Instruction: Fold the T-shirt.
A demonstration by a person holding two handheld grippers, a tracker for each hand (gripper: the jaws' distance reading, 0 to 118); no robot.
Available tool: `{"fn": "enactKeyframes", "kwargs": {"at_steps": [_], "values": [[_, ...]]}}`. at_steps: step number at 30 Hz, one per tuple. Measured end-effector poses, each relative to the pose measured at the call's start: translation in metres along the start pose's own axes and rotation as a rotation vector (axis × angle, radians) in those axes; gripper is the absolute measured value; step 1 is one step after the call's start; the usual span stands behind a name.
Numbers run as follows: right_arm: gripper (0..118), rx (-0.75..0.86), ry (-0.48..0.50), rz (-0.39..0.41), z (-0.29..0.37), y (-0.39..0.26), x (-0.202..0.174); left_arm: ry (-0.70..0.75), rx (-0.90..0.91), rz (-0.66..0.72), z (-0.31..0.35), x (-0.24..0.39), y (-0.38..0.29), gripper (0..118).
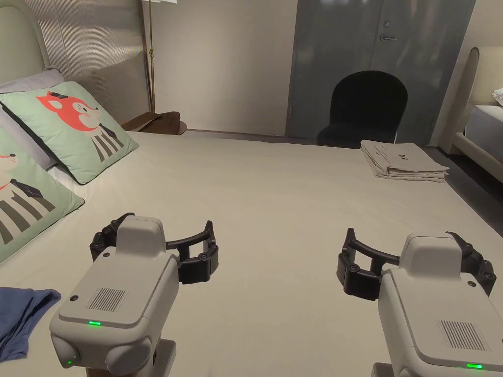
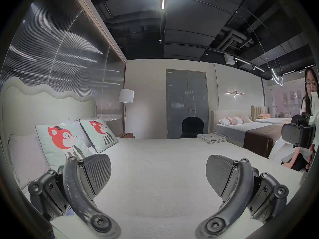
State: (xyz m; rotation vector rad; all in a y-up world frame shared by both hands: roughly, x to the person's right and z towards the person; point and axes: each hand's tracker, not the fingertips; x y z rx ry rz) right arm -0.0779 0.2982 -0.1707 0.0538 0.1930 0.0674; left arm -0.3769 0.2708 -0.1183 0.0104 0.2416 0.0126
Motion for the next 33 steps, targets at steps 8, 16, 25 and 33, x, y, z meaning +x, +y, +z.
{"fn": "enactKeyframes", "kwargs": {"at_steps": [8, 16, 25, 33], "values": [[115, 0.006, 0.001, 0.002, 0.0002, 0.0012, 0.0007, -0.008, -0.004, -0.006, 0.0000, 0.0008, -0.0009, 110], [114, 0.003, -0.001, 0.006, 0.0008, 0.0001, 0.0013, -0.004, -0.007, -0.011, 0.0001, 0.0010, -0.0015, 110], [114, 0.009, -0.001, 0.002, 0.0016, 0.0011, 0.0009, -0.005, 0.001, -0.010, 0.0008, 0.0020, 0.0005, 110], [114, 0.008, -0.001, 0.003, 0.0023, 0.0010, 0.0009, -0.003, 0.005, -0.011, 0.0017, 0.0009, 0.0006, 110]]}}
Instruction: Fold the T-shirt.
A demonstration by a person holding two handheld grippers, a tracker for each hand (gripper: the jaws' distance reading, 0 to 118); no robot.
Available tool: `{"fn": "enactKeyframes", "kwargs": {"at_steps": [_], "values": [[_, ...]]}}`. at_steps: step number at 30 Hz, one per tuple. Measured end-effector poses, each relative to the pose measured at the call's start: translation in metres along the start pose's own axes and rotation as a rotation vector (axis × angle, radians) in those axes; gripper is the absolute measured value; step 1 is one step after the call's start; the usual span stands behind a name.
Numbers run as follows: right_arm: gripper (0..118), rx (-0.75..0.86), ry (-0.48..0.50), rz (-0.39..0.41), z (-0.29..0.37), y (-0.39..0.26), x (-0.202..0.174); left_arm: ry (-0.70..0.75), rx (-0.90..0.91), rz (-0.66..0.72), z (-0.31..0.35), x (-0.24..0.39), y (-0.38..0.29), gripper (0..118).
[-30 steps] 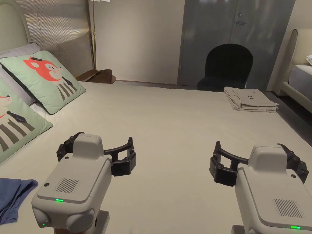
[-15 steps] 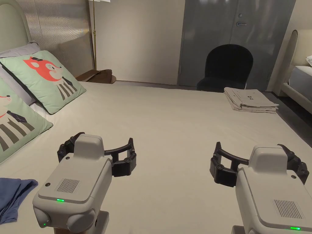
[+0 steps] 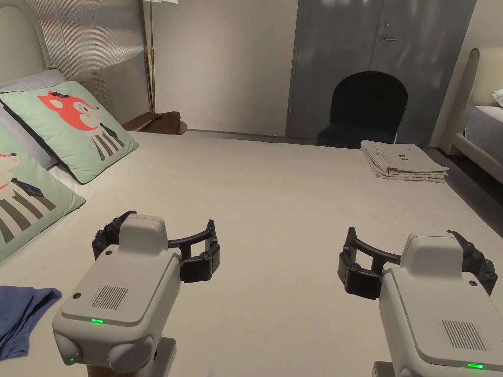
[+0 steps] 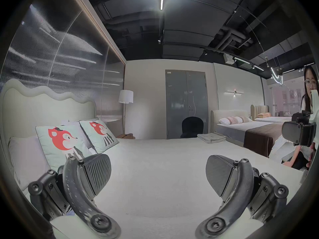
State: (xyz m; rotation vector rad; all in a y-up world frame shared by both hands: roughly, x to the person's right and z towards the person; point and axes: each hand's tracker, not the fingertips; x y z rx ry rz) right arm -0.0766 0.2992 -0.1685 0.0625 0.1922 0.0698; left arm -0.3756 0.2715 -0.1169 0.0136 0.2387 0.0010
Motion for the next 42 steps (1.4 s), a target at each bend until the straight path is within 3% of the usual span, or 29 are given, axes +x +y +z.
{"fn": "enactKeyframes", "kwargs": {"at_steps": [22, 25, 28, 30, 35, 42], "values": [[114, -0.029, -0.001, -0.005, -0.002, 0.001, -0.005, 0.002, 0.001, 0.005, 0.002, -0.003, 0.002, 110], [114, -0.154, -0.014, -0.076, -0.008, 0.007, -0.006, -0.001, 0.002, 0.009, 0.002, -0.003, 0.003, 110], [114, -0.290, -0.121, -0.210, -0.011, 0.012, -0.005, -0.003, 0.003, 0.014, 0.002, -0.004, 0.003, 110], [114, -0.427, -0.192, -0.254, -0.017, 0.021, -0.003, -0.003, 0.006, 0.013, 0.003, -0.004, 0.002, 110], [114, -0.523, -0.173, -0.371, -0.023, 0.028, 0.007, -0.003, 0.003, 0.013, 0.003, -0.005, 0.001, 110], [114, -0.514, -0.170, -0.352, -0.022, 0.034, 0.008, 0.000, 0.007, 0.020, 0.003, -0.007, 0.003, 110]]}}
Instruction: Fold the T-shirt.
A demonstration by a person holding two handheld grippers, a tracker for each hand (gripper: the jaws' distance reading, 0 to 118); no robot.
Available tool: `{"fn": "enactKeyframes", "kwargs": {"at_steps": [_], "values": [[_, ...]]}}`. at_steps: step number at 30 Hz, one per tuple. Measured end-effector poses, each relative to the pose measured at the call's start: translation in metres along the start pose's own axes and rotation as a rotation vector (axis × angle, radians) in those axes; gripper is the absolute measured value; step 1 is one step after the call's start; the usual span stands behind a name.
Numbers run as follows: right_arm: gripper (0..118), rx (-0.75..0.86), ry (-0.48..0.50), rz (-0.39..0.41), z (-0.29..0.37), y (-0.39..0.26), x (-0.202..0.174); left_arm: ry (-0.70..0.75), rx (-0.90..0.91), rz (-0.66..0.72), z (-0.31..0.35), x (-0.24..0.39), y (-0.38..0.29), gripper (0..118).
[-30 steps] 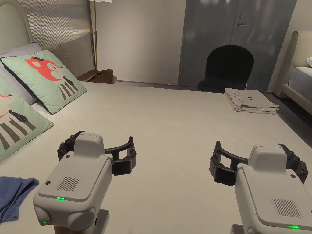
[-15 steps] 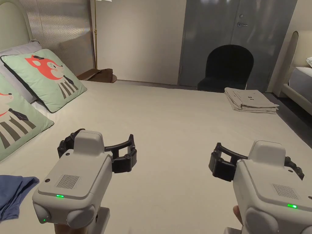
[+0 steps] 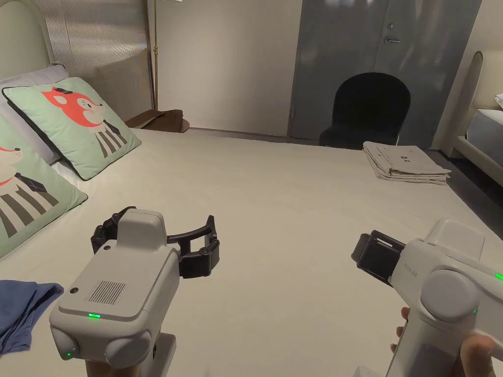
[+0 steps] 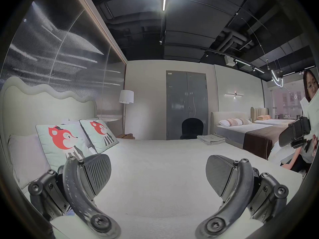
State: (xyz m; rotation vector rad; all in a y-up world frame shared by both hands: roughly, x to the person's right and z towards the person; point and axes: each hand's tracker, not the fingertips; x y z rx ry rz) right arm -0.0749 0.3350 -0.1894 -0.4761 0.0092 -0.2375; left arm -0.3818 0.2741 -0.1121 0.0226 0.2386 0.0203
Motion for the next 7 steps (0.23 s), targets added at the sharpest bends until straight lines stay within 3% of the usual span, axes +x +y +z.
{"fn": "enactKeyframes", "kwargs": {"at_steps": [7], "values": [[114, 0.072, -0.017, 0.082, 0.0024, -0.0031, -0.0054, -0.001, 0.002, 0.001, -0.0002, -0.0005, 0.0000, 110]]}}
